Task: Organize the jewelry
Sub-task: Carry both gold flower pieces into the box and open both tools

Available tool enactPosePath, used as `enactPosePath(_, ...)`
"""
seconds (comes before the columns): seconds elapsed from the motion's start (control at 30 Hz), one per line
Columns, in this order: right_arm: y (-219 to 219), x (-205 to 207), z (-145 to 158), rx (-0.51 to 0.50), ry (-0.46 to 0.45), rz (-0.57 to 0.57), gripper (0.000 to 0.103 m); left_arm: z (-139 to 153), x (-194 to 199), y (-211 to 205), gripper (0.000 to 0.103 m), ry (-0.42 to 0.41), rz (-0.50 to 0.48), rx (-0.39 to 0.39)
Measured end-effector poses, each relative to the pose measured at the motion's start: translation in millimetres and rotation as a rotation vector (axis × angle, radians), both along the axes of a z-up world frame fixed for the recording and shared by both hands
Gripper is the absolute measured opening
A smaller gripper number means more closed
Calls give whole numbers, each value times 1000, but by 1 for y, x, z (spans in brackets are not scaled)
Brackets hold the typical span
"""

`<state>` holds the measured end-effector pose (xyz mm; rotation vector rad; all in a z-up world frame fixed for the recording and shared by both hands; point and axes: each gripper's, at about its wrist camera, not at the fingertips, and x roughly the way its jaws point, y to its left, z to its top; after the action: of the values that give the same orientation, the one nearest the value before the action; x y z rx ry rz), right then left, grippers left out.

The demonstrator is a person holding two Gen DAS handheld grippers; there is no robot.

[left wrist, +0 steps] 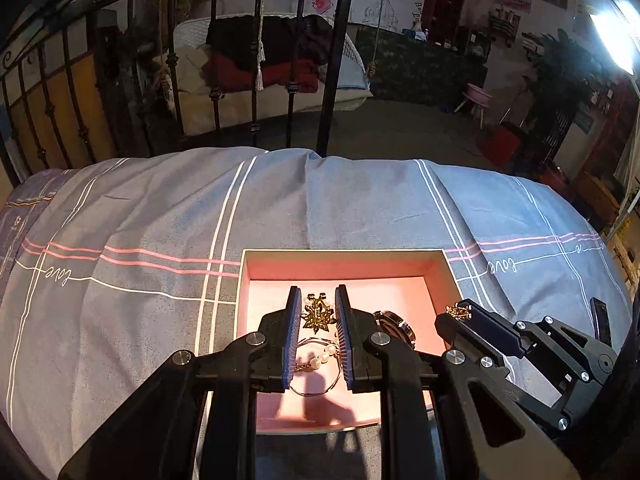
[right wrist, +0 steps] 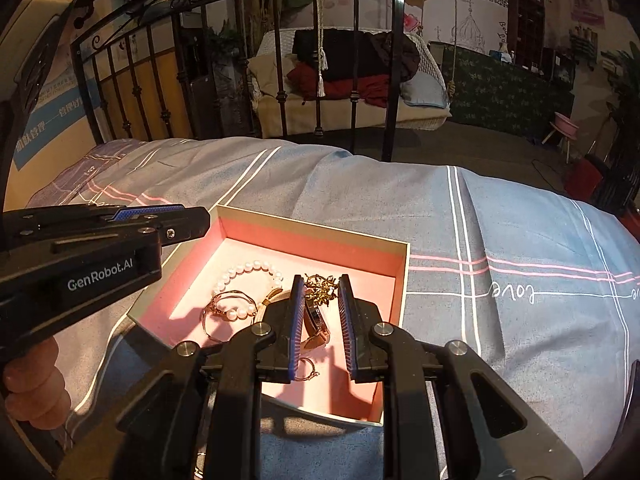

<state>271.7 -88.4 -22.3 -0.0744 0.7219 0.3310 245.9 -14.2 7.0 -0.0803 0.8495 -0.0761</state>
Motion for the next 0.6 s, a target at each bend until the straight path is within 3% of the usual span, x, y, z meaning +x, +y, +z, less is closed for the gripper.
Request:
enactPosePath(0.27, 1, 13, -15, -9, 46, 8, 18, -25, 17, 1, 17, 86, -12, 6)
enactPosePath(0.6, 4, 16, -31, -23, 78, 20, 18, -43, 23, -4, 17, 130, -24, 19)
